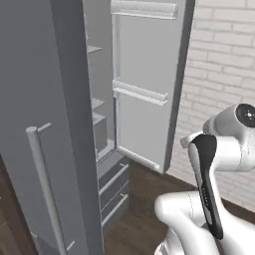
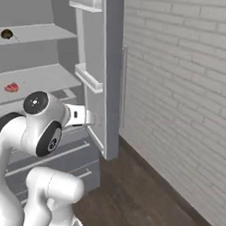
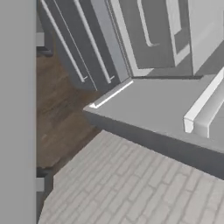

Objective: Place one mushroom and one steak in each tupperware on the nearby counter, to pack two identical lunches.

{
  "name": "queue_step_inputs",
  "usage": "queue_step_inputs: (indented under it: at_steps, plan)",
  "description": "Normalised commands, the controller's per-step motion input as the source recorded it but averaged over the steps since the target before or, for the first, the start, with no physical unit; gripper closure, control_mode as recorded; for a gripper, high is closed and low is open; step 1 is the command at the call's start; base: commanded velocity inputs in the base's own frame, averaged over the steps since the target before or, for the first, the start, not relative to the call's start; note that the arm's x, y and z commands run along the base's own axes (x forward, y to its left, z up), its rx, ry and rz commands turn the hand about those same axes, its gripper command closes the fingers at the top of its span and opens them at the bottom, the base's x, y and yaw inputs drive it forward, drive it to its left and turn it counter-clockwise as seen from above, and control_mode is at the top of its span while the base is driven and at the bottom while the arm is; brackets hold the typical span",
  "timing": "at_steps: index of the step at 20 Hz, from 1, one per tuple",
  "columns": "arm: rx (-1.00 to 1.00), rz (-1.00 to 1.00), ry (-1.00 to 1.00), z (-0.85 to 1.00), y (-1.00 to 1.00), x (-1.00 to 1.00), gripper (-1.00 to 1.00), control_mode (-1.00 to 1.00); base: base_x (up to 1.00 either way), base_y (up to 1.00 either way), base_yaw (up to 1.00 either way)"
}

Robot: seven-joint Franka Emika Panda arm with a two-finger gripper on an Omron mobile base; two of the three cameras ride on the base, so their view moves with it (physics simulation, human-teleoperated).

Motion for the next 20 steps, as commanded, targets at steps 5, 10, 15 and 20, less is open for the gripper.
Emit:
queue_step_inputs:
  at_steps: [5,10,15,20]
  plan:
    - [0.0,0.0,0.0,0.0,0.0,0.0,-1.0,1.0,0.49,0.0,0.9]
    - [0.0,0.0,0.0,0.0,0.0,0.0,-1.0,1.0,0.61,-0.17,0.82]
    - [0.0,0.0,0.0,0.0,0.0,0.0,-1.0,1.0,0.58,-0.49,0.74]
    - [0.0,0.0,0.0,0.0,0.0,0.0,-1.0,1.0,0.41,-0.62,0.67]
